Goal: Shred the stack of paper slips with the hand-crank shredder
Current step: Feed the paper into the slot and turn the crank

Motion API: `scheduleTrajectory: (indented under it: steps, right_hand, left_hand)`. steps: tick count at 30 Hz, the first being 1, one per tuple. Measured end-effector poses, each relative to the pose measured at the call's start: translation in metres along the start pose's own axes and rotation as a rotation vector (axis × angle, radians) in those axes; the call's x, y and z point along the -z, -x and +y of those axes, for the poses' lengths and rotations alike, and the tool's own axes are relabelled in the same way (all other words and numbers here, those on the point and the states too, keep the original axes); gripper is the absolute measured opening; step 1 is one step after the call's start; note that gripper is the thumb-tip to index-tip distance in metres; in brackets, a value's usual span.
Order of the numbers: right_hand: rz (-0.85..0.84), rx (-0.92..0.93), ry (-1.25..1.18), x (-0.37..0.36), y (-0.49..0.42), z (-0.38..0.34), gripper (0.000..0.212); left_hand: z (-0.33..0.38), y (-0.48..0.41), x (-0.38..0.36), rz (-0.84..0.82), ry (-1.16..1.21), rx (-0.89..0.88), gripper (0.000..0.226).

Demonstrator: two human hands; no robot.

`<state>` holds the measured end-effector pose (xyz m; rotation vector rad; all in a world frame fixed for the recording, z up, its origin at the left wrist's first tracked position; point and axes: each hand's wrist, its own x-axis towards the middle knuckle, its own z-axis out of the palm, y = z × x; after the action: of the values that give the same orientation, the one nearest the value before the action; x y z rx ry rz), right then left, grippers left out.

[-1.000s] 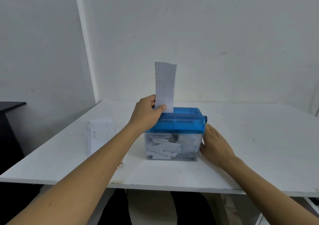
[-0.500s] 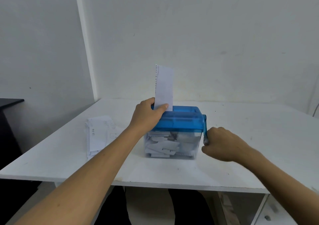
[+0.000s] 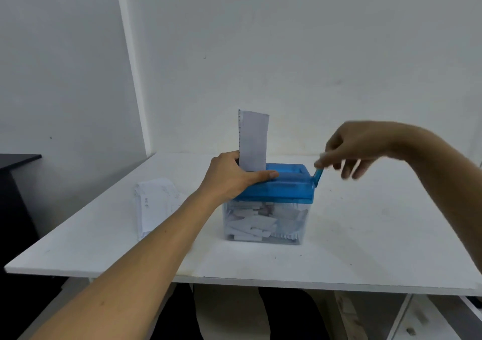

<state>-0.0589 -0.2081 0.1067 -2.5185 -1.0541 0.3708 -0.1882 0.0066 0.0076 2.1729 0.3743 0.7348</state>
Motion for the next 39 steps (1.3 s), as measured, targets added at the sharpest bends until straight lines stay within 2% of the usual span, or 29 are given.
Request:
scheduleTrajectory:
  steps: [2,6,8,12,17,22,23,25,27,30,33,39]
  right_hand:
    - [0.167,0.038,-0.104,-0.001,-0.015,0.004,0.029]
    - [0.387,0.121,-0.325,-0.042,-0.052,0.030,0.019]
    - [0.449,0.148,-0.463,-0.071,-0.061,0.042,0.016]
    - [0.519,0.104,-0.473,-0.129,-0.067,0.060,0.023]
    - [0.412,0.042,-0.489,-0.164,-0.046,0.070,0.041]
    - [0.202,0.079,-0.444,-0.150,-0.006,0.075,0.057]
    - [0.112,0.113,-0.421,-0.140,0.004,0.074,0.054]
    - [-0.041,0.216,-0.288,-0.113,0.020,0.069,0.034]
    - [-0.062,0.295,-0.129,-0.084,0.026,0.060,0.016]
    - [0.041,0.320,-0.092,-0.048,0.020,0.043,0.025]
    - [0.263,0.298,-0.208,-0.034,-0.008,0.040,0.028]
    - [0.586,0.256,-0.465,-0.090,-0.070,0.043,0.012]
  left_hand:
    - [-0.003,0.000,0.000,0.002,0.023,-0.001,0.088]
    - [-0.007,0.000,-0.003,0.000,0.064,-0.012,0.084]
    - [-0.007,-0.001,-0.003,-0.001,0.070,-0.015,0.078]
    - [-0.007,0.001,-0.003,-0.019,0.052,-0.031,0.077]
    - [-0.013,0.000,-0.006,0.005,-0.012,-0.037,0.093]
    - [-0.013,-0.002,-0.006,-0.006,-0.015,-0.023,0.097]
    - [-0.013,-0.002,-0.006,-0.011,-0.016,-0.019,0.099]
    - [-0.011,-0.003,-0.004,-0.027,-0.023,-0.010,0.099]
    - [-0.009,-0.003,-0.002,-0.051,-0.037,-0.002,0.094]
    - [-0.007,-0.003,-0.001,-0.071,-0.037,-0.001,0.086]
    - [-0.007,-0.002,-0.001,-0.071,-0.021,-0.002,0.084]
    - [-0.010,-0.002,-0.002,-0.036,-0.015,0.000,0.082]
